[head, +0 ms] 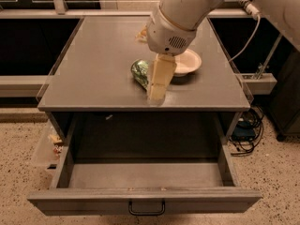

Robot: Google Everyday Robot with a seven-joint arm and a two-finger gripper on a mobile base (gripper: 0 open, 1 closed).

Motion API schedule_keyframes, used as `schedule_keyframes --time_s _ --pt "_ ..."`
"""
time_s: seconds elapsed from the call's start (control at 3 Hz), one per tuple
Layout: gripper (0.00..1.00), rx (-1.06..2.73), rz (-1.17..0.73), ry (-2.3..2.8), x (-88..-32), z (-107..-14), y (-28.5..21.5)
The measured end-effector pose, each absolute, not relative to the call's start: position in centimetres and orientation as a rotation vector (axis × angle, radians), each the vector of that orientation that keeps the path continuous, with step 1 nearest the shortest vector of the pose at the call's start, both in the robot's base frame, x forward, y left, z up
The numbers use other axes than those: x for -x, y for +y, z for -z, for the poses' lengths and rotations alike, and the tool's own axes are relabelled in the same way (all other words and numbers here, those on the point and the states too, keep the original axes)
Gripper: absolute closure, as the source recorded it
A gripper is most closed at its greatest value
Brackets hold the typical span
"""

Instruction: Place green can into top drawer

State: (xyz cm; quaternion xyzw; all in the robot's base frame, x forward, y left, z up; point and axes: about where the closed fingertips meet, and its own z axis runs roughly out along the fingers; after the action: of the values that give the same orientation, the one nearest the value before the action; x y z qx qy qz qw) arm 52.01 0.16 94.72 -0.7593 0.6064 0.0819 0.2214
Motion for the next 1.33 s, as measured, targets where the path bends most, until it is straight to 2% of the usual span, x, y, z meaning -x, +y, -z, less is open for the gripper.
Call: schedule_keyframes --time_s 0.33,1.0,1.33 --pt "0.00 2.067 -0.209 1.689 -52.4 -94.7 -0.6" --pt "0.00 1.960 -0.230 1.778 -57.5 -91.9 -4.7" --pt "0.00 1.952 -0.228 1.770 -58.2 -92.0 -4.6"
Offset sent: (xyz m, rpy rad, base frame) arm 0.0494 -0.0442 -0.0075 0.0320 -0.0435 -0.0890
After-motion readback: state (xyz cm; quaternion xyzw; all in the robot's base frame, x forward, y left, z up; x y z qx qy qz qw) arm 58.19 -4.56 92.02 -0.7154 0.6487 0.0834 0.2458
